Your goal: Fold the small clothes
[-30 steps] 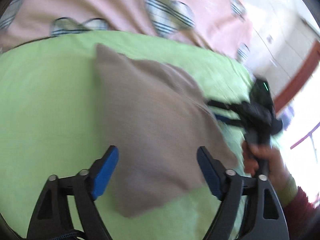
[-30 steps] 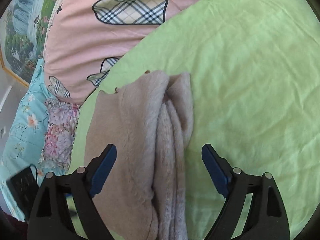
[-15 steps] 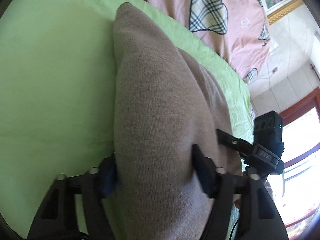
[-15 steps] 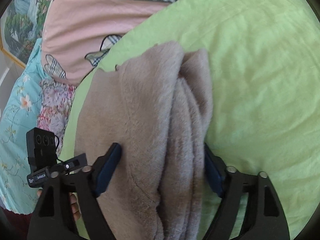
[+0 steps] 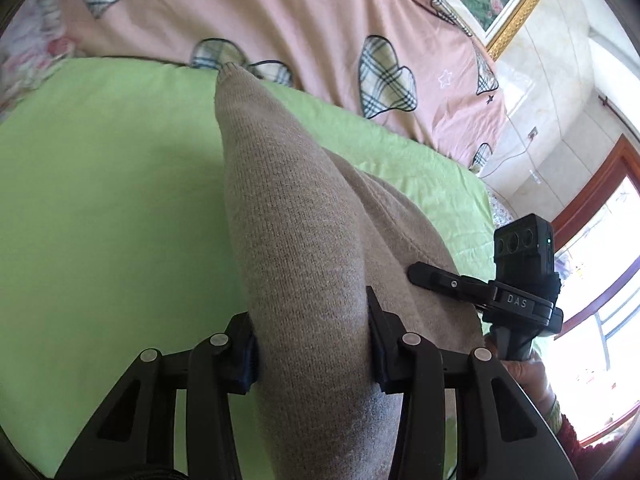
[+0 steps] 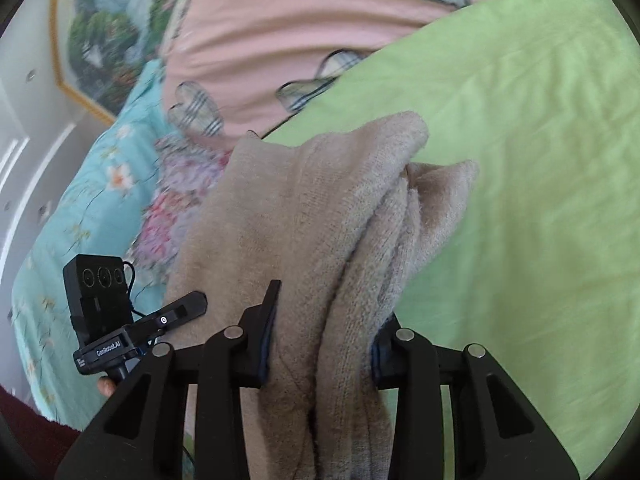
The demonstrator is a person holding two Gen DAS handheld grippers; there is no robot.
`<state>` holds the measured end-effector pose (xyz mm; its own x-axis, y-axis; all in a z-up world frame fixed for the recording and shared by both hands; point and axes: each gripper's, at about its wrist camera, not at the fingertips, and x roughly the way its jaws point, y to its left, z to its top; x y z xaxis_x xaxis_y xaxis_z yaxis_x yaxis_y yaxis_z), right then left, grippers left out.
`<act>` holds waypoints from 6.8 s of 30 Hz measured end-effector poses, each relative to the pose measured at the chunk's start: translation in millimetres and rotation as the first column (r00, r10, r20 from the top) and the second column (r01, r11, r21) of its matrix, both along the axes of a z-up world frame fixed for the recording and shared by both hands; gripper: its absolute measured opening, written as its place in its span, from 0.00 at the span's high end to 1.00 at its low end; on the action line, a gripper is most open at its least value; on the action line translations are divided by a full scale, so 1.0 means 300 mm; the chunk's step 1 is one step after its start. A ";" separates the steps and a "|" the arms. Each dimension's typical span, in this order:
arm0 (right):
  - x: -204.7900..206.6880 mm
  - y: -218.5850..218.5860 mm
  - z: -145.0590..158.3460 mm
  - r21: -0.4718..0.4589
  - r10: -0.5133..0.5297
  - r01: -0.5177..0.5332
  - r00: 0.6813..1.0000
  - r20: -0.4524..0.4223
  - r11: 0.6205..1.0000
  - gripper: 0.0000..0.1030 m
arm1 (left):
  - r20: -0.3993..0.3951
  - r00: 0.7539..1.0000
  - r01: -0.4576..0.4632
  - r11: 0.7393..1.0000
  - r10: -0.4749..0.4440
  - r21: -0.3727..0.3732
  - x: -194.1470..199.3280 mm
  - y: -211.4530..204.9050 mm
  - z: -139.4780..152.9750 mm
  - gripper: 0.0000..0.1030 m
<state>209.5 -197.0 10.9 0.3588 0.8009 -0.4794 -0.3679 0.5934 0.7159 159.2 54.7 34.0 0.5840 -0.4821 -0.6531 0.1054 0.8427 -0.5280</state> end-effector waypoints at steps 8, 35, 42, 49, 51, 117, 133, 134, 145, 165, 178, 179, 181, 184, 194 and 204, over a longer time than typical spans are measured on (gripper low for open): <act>-0.098 0.161 -0.140 -0.118 0.068 -0.075 0.996 -0.058 0.990 0.53 | -0.118 0.993 -0.037 0.997 0.030 -0.061 -0.178 0.098 -0.202 0.47; 0.099 0.096 -0.065 -0.196 -0.057 0.063 0.998 0.034 0.979 0.92 | -0.214 0.957 -0.188 0.980 0.198 0.066 0.310 0.288 -0.265 0.66; 0.077 0.057 -0.097 -0.200 -0.103 0.103 0.995 0.011 0.974 0.92 | -0.190 0.943 -0.246 0.958 0.272 0.149 0.423 0.319 -0.220 0.92; -0.070 0.011 0.036 -0.152 -0.116 0.124 0.991 0.065 0.981 0.68 | -0.085 0.964 -0.240 0.960 0.254 0.144 0.092 0.285 -0.047 0.74; -0.130 -0.004 0.051 -0.143 -0.108 0.117 0.991 0.073 0.983 0.55 | -0.066 0.973 -0.211 0.967 0.223 0.145 -0.040 0.249 -0.031 0.73; -0.405 -0.081 -0.114 -0.484 -0.081 0.102 0.995 0.065 0.869 0.72 | -0.060 0.998 0.004 0.933 0.018 0.360 -0.607 -0.077 -0.115 0.87; -0.237 0.188 -0.030 -0.447 0.009 0.050 0.992 0.130 0.893 0.57 | -0.008 0.999 0.043 0.987 -0.043 0.156 -0.386 -0.091 -0.074 0.81; -0.220 0.178 -0.048 -0.459 0.005 0.053 0.992 0.124 0.887 0.58 | -0.046 0.997 0.068 0.986 -0.061 0.154 -0.368 -0.100 -0.115 0.82; -0.222 0.104 -0.069 -0.396 -0.036 0.092 0.989 0.145 0.914 0.60 | -0.061 0.998 0.036 0.984 -0.025 0.177 -0.424 -0.137 -0.189 0.78; -0.483 0.059 -0.147 -0.443 -0.066 0.125 0.987 0.146 0.888 0.57 | -0.007 1.000 0.015 0.977 -0.013 0.213 -0.481 -0.138 -0.204 0.71; -0.580 0.027 -0.117 -0.396 -0.149 0.202 0.975 0.162 0.896 0.54 | -0.004 1.000 -0.003 0.983 0.004 0.183 -0.552 -0.094 -0.191 0.71; -0.593 0.024 -0.110 -0.397 -0.154 0.210 0.974 0.169 0.893 0.53 | -0.002 1.000 -0.006 0.984 0.006 0.181 -0.561 -0.092 -0.190 0.71; -0.616 0.017 -0.101 -0.399 -0.159 0.217 0.972 0.175 0.891 0.49 | -0.003 1.000 -0.008 0.985 0.009 0.175 -0.572 -0.085 -0.190 0.70; -0.644 0.008 -0.089 -0.400 -0.163 0.226 0.969 0.184 0.888 0.48 | -0.013 1.000 -0.014 0.987 0.017 0.157 -0.597 -0.071 -0.191 0.70; -0.716 0.015 -0.040 -0.408 -0.132 0.213 0.967 0.216 0.888 0.37 | -0.033 0.996 -0.072 0.986 0.078 0.153 -0.689 -0.015 -0.189 0.60; -0.756 0.045 -0.018 -0.407 -0.080 0.168 0.972 0.223 0.898 0.21 | 0.018 0.990 -0.141 0.939 0.143 0.313 -0.724 -0.008 -0.072 0.23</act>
<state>-17.1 -183.5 5.5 0.5630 0.4828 -0.6708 -0.3776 0.8722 0.3108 -58.0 52.2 12.5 0.6280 -0.1653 -0.7604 -0.0291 0.9715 -0.2352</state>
